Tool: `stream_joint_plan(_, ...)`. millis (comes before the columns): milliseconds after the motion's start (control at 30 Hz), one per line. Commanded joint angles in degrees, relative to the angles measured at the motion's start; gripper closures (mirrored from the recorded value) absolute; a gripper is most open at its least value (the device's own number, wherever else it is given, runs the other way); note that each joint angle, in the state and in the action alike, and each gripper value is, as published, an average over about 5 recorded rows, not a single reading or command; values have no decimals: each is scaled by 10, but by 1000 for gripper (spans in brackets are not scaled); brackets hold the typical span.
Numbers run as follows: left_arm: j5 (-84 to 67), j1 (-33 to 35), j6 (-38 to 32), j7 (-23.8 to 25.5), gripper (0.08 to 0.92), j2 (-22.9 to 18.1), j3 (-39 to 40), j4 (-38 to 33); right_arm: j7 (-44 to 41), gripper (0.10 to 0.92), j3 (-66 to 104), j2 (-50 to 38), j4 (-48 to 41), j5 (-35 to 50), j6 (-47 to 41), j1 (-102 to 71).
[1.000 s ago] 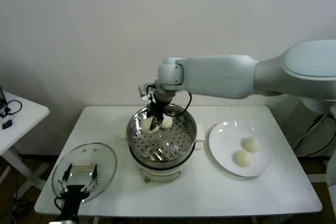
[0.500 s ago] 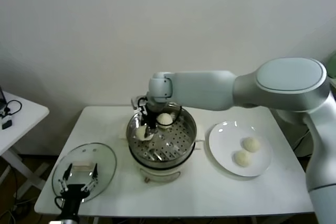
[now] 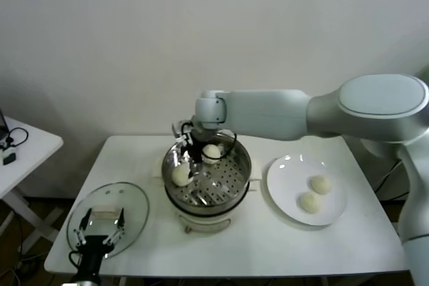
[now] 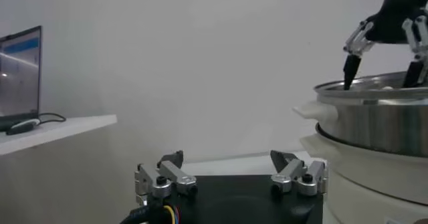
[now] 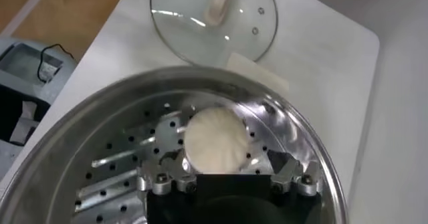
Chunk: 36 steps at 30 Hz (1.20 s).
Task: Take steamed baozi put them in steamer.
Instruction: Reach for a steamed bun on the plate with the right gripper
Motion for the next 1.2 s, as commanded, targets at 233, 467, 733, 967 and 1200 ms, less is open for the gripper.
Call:
stream_joint_plan(233, 3, 15, -4, -2, 177, -4, 0, -17, -86, 203, -199, -257, 148, -18, 68, 212)
stream_joint_plan(467, 10, 15, -4, -3, 177, -11, 6, -22, -74, 203, -244, -355, 165, -129, 84, 186)
stream_joint_plan(733, 11, 28, -6, -7, 177, -13, 8, -32, -54, 203, -182, -391, 125, -194, 87, 65)
stream_joint_plan(967, 11, 40, -8, -12, 177, -17, 5, -37, -45, 203, -112, -402, 98, -245, 86, -43)
stream_joint_plan(1200, 19, 49, -9, -13, 177, -23, 4, -39, -28, 203, -51, -400, 80, -280, 79, -120)
